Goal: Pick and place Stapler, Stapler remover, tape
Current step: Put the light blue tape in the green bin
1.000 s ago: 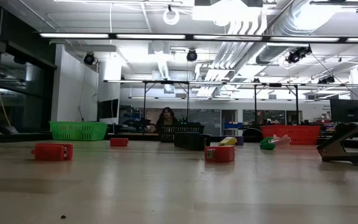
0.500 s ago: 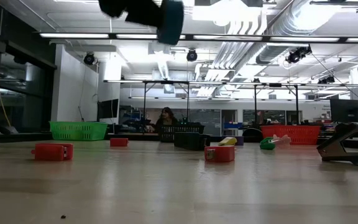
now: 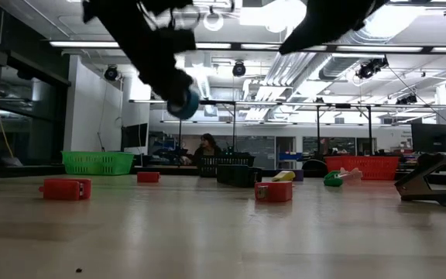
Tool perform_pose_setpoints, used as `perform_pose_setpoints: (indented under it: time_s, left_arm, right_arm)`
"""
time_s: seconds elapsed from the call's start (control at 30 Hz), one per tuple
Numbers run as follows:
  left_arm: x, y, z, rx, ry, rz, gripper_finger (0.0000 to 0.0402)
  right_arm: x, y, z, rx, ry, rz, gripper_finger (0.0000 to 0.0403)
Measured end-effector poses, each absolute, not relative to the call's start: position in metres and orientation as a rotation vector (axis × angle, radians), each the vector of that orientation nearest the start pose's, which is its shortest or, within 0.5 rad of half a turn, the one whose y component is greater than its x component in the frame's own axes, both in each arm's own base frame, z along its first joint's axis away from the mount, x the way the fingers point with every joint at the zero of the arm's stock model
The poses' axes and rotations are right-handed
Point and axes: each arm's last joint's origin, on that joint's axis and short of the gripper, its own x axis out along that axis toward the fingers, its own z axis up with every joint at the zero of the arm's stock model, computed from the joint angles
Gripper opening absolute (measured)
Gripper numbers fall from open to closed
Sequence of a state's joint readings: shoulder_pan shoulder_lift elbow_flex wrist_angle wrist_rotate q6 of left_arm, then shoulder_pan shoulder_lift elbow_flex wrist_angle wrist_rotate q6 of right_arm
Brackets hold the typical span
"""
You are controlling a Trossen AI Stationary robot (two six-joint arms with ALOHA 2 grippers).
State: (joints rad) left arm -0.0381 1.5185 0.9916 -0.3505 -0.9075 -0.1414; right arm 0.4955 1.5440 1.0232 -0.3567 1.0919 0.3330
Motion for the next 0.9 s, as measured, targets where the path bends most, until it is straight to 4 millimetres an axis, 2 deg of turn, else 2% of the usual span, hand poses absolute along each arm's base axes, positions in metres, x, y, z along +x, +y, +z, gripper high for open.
perform_pose_setpoints:
  time_s: [0.13,0.27,0.47,0.57,0.67,0.9]
  left_arm:
    - [0.289,0.066,0.232,0.139,0.805,0.991,0.0038]
    - [0.266,0.119,0.233,-0.037,0.829,1.125,0.0038]
    - [0.226,0.184,0.235,-0.228,0.807,1.322,0.0038]
    - [0.208,0.204,0.235,-0.297,0.792,1.404,0.0038]
    - [0.196,0.216,0.235,-0.328,0.777,1.471,0.0038]
    - [0.186,0.221,0.237,-0.255,0.762,1.650,0.0038]
  right_arm:
    - [0.285,0.104,0.224,-0.332,0.556,-0.700,0.0193]
    - [0.285,0.086,0.213,-0.331,0.593,-0.750,0.0193]
    - [0.282,0.065,0.194,-0.311,0.640,-0.780,0.0193]
    - [0.280,0.058,0.185,-0.286,0.660,-0.769,0.0193]
    - [0.278,0.053,0.176,-0.264,0.663,-0.765,0.0193]
    - [0.277,0.045,0.166,-0.274,0.615,-0.747,0.0193]
